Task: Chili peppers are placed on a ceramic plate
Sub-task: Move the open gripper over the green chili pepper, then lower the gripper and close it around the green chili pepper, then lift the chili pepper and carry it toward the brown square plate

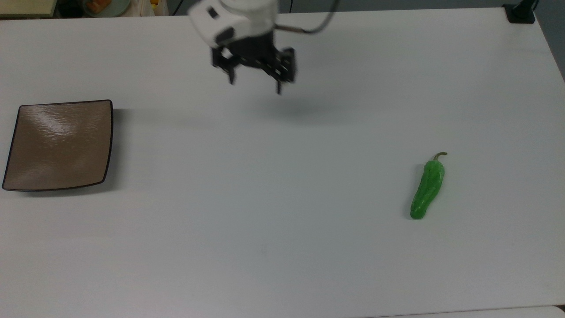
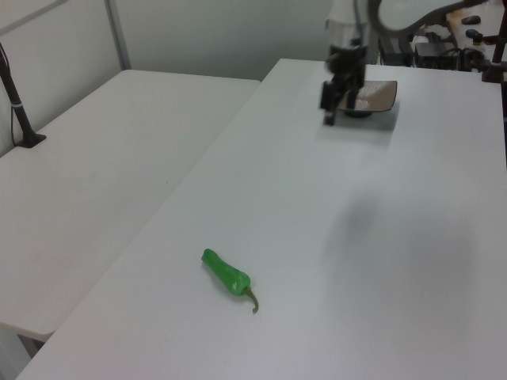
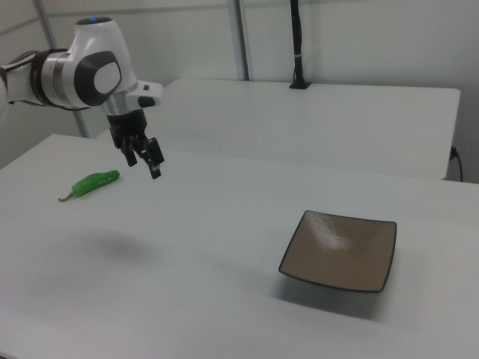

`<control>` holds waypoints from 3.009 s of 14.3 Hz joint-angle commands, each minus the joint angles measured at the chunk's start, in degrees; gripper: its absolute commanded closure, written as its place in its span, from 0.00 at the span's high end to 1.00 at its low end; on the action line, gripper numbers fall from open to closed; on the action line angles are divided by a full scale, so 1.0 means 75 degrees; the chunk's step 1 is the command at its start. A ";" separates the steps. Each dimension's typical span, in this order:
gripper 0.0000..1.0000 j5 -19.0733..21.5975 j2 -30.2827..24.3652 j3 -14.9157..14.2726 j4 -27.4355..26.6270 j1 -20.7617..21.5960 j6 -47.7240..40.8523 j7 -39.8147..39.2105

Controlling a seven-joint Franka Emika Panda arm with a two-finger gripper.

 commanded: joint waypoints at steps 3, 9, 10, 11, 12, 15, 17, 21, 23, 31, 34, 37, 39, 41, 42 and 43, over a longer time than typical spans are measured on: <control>1.00 0.0035 0.1929 0.0214 0.1581 0.1242 0.1559 0.2559; 1.00 -0.0374 0.3640 0.0602 0.3150 0.2144 0.3213 0.4706; 1.00 -0.0515 0.3781 0.0590 0.3198 0.2284 0.3436 0.4916; 1.00 -0.0632 0.3898 0.0602 0.3198 0.2379 0.3693 0.5069; 1.00 -0.0656 0.4085 0.0602 0.3221 0.2426 0.3997 0.5245; 1.00 -0.0808 0.4963 0.0567 0.3852 0.2672 0.4258 0.5539; 1.00 -0.0961 0.5118 0.0567 0.3890 0.2684 0.4305 0.5575; 1.00 -0.1336 0.5387 0.0601 0.3820 0.2801 0.4912 0.5668; 0.95 -0.1476 0.5551 0.0590 0.3831 0.2941 0.5147 0.5727; 0.14 -0.1758 0.5435 0.0602 0.3738 0.2919 0.5231 0.5669; 0.14 -0.1758 0.4828 0.0613 0.3235 0.2779 0.5161 0.5587; 0.14 -0.1653 0.4101 0.0625 0.2626 0.2568 0.4823 0.4956; 0.13 -0.1513 0.3772 0.0625 0.2577 0.2369 0.3866 0.3987; 0.13 -0.1244 0.3514 0.0625 0.2566 0.2181 0.2985 0.3061; 0.13 -0.1022 0.3350 0.0614 0.2507 0.2076 0.2540 0.2475; 0.13 -0.0788 0.3128 0.0532 0.2344 0.1970 0.2118 0.1947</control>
